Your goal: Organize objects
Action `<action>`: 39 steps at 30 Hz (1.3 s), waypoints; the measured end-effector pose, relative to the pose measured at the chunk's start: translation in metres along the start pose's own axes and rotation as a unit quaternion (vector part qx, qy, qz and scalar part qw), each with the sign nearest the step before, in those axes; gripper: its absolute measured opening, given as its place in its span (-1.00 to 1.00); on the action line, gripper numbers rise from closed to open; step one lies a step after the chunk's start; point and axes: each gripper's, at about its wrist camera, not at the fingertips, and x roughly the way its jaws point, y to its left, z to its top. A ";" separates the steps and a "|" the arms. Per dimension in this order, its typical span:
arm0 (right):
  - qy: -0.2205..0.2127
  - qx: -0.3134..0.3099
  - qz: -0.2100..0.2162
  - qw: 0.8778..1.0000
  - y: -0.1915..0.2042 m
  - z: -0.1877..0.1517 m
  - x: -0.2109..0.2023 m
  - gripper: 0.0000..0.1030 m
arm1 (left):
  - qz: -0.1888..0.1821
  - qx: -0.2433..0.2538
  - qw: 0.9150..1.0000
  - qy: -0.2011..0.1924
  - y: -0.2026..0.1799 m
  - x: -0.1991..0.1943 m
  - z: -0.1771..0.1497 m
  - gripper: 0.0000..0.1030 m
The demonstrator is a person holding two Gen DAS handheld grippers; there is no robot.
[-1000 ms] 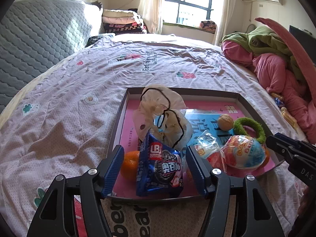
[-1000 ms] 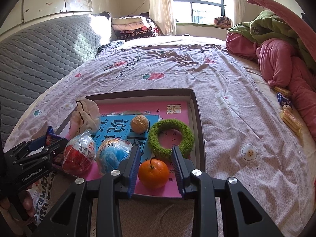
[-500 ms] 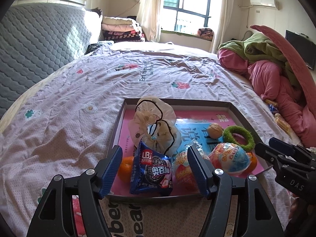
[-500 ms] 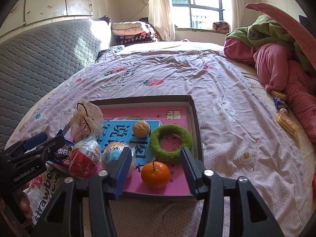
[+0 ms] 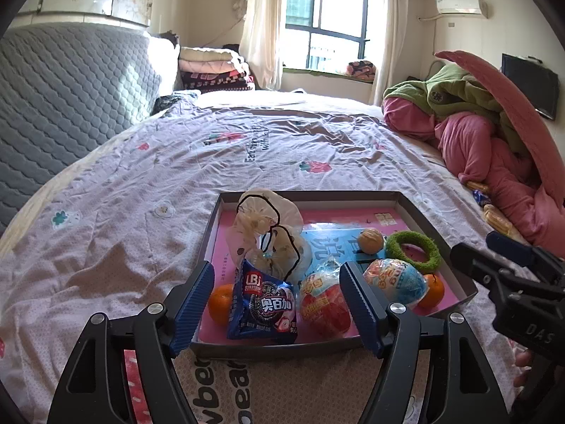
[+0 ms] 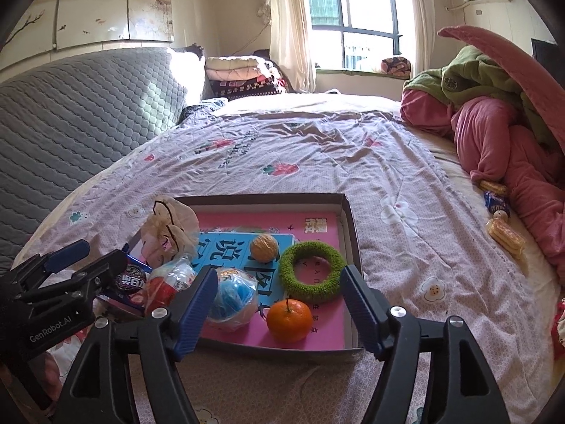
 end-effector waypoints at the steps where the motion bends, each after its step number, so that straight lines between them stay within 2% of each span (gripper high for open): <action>1: -0.009 0.001 0.001 1.000 0.001 0.001 -0.005 0.45 | 0.001 0.002 1.000 -0.001 -0.001 -0.001 0.000 0.46; 10: -0.034 -0.003 0.004 0.999 0.010 0.004 -0.022 0.65 | 0.010 0.008 1.000 -0.013 -0.002 -0.013 -0.003 0.47; 14: -0.036 -0.007 -0.008 0.999 0.012 0.003 -0.025 0.66 | 0.008 0.002 1.000 -0.010 -0.001 -0.018 -0.007 0.52; 25: -0.050 -0.010 -0.005 0.999 0.021 -0.007 -0.042 0.68 | 0.022 0.006 0.999 -0.029 -0.002 -0.042 -0.017 0.52; 39: -0.050 -0.013 -0.008 0.999 0.030 -0.040 -0.059 0.69 | 0.030 -0.012 0.999 0.007 0.000 -0.046 -0.045 0.52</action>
